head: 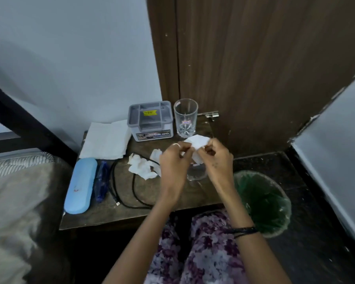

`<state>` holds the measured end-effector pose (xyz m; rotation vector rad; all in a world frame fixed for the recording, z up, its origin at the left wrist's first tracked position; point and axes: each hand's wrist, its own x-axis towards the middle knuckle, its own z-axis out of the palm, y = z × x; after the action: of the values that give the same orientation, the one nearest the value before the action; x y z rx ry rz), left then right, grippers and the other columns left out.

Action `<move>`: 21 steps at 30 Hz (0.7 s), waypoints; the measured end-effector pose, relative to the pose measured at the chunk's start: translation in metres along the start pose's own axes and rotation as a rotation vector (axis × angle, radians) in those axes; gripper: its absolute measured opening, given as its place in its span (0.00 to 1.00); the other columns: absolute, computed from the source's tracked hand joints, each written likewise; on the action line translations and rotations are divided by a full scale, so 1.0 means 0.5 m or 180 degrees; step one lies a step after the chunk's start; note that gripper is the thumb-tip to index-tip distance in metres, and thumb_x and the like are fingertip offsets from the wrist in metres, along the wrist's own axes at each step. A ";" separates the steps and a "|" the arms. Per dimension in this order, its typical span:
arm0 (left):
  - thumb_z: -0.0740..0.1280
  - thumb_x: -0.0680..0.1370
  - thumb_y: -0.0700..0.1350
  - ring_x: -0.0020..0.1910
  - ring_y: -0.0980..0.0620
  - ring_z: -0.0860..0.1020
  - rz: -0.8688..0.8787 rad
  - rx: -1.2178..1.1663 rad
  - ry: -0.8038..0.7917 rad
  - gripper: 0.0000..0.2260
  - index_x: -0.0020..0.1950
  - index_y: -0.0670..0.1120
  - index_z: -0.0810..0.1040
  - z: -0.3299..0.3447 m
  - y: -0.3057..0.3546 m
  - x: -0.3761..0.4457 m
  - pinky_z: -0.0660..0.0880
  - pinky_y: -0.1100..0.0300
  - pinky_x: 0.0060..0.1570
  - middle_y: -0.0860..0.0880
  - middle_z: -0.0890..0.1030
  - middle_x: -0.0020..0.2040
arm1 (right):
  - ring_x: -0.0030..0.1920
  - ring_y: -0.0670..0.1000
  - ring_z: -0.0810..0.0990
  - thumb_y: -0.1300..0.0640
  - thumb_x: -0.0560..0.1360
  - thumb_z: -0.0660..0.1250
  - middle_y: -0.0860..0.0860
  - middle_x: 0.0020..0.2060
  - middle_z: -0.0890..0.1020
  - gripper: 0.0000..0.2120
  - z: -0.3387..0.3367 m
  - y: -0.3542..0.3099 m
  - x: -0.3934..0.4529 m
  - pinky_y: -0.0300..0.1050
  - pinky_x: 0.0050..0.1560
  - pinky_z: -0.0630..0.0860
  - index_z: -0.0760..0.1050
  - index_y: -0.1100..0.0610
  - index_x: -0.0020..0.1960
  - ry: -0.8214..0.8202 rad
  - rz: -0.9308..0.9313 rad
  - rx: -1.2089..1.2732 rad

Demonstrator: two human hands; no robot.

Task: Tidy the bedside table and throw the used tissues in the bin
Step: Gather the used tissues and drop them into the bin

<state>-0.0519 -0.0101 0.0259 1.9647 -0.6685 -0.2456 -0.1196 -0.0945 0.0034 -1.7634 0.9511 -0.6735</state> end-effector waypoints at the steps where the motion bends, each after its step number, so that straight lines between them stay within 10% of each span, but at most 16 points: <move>1: 0.68 0.75 0.39 0.33 0.62 0.76 0.0013 -0.0043 -0.0110 0.06 0.50 0.41 0.81 0.032 0.015 -0.015 0.69 0.74 0.35 0.50 0.81 0.40 | 0.33 0.42 0.75 0.57 0.72 0.68 0.48 0.32 0.79 0.07 -0.024 0.019 -0.009 0.38 0.36 0.70 0.72 0.55 0.38 0.0185 0.0059 0.0064; 8: 0.66 0.76 0.41 0.48 0.53 0.81 -0.0037 -0.0116 -0.0892 0.08 0.54 0.44 0.81 0.279 0.046 -0.120 0.75 0.62 0.52 0.47 0.84 0.50 | 0.37 0.42 0.75 0.63 0.74 0.67 0.48 0.35 0.78 0.05 -0.205 0.181 -0.071 0.29 0.38 0.69 0.72 0.56 0.45 0.1177 0.0231 0.0269; 11: 0.63 0.78 0.42 0.49 0.57 0.78 -0.0158 0.0022 -0.1231 0.10 0.57 0.44 0.80 0.370 0.022 -0.160 0.69 0.76 0.48 0.48 0.83 0.53 | 0.38 0.44 0.76 0.65 0.73 0.67 0.50 0.37 0.79 0.06 -0.247 0.272 -0.074 0.23 0.37 0.67 0.74 0.58 0.47 0.1376 0.0496 0.0075; 21: 0.60 0.77 0.38 0.45 0.42 0.80 -0.1251 0.0408 -0.1772 0.10 0.50 0.39 0.81 0.609 -0.178 -0.150 0.70 0.64 0.35 0.38 0.83 0.47 | 0.45 0.53 0.79 0.57 0.77 0.64 0.55 0.46 0.83 0.08 -0.214 0.606 -0.026 0.40 0.39 0.68 0.75 0.60 0.53 0.0594 0.1552 -0.0859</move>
<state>-0.2181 -0.1697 -0.2048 2.1536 -0.6472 -1.0399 -0.3009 -0.2001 -0.2405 -1.6185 1.5946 -0.4094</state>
